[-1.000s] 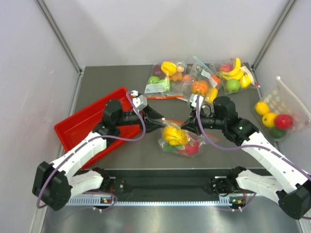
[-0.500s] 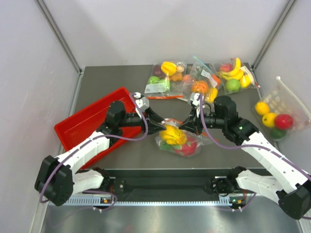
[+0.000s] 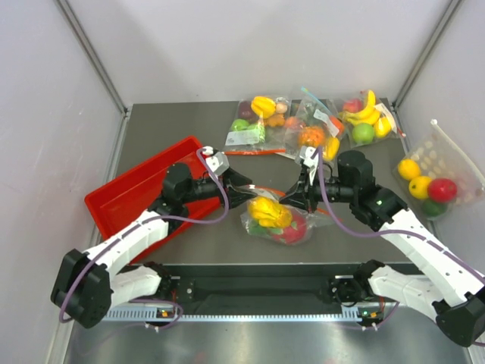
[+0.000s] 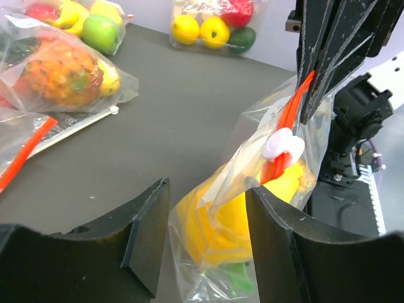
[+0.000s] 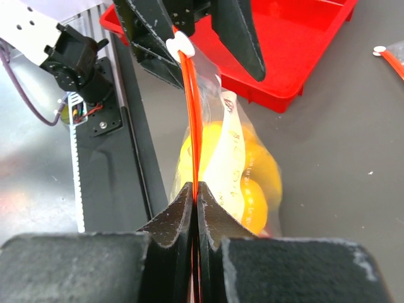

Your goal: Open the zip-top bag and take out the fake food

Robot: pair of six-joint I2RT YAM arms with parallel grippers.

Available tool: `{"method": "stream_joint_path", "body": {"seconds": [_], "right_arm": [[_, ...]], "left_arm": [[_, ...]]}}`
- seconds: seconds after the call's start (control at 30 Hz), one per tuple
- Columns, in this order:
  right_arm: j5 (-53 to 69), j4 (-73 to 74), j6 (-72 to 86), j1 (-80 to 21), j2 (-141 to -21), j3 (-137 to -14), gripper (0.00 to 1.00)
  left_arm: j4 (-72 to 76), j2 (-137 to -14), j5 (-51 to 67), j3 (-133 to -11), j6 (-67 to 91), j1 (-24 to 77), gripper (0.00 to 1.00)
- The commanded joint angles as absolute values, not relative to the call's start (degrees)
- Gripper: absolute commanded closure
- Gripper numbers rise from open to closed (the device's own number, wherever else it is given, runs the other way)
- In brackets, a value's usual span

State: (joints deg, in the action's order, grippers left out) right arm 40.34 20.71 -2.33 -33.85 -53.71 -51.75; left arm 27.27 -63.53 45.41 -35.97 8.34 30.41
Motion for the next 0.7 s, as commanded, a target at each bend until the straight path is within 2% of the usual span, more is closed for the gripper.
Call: {"method": "stream_joint_path", "body": {"seconds": [0.0,0.13,0.17,0.23,0.27,0.3,0.37,0.4,0.5,0.67], "right_arm": [[44.47,14.94,-1.50,-34.19,-52.29,-53.79,1.00],[46.05,15.12,-1.32,-34.19,-53.08,-53.35,1.00],[46.23,15.12,-1.32,-34.19,-53.00,-53.18,1.00],[46.58,15.73,-1.75,-34.19,-53.26,-53.00,1.00],[46.41,16.25,-2.11,-34.10,-53.44,-53.00,1.00],[45.97,16.61,-2.28,-34.19,-53.61,-53.09,0.98],[44.22,17.58,-2.64,-34.19,-54.14,-53.44,0.85],[43.60,17.67,-2.72,-34.19,-54.23,-53.79,0.59],[40.26,17.84,-2.90,-34.28,-54.40,-54.40,0.27],[32.62,18.37,-3.95,-34.36,-56.16,-57.56,0.23]], "left_arm": [[34.78,-64.94,47.28,-35.86,11.15,30.32,0.44],[44.28,-67.41,50.88,-35.24,16.52,30.32,0.49],[45.34,-67.93,52.89,-35.33,18.26,30.32,0.61],[48.41,-69.34,54.57,-35.16,20.64,30.50,0.75],[51.30,-69.61,55.45,-34.81,22.92,30.50,0.86],[52.55,-69.78,56.68,-34.54,23.81,30.59,0.90],[53.52,-69.70,57.74,-33.58,24.78,30.59,0.98],[53.26,-69.18,58.44,-33.23,24.79,30.59,1.00],[50.29,-68.03,59.41,-32.43,23.47,30.59,1.00],[47.11,-66.97,61.43,-32.52,22.50,30.59,1.00]]}}
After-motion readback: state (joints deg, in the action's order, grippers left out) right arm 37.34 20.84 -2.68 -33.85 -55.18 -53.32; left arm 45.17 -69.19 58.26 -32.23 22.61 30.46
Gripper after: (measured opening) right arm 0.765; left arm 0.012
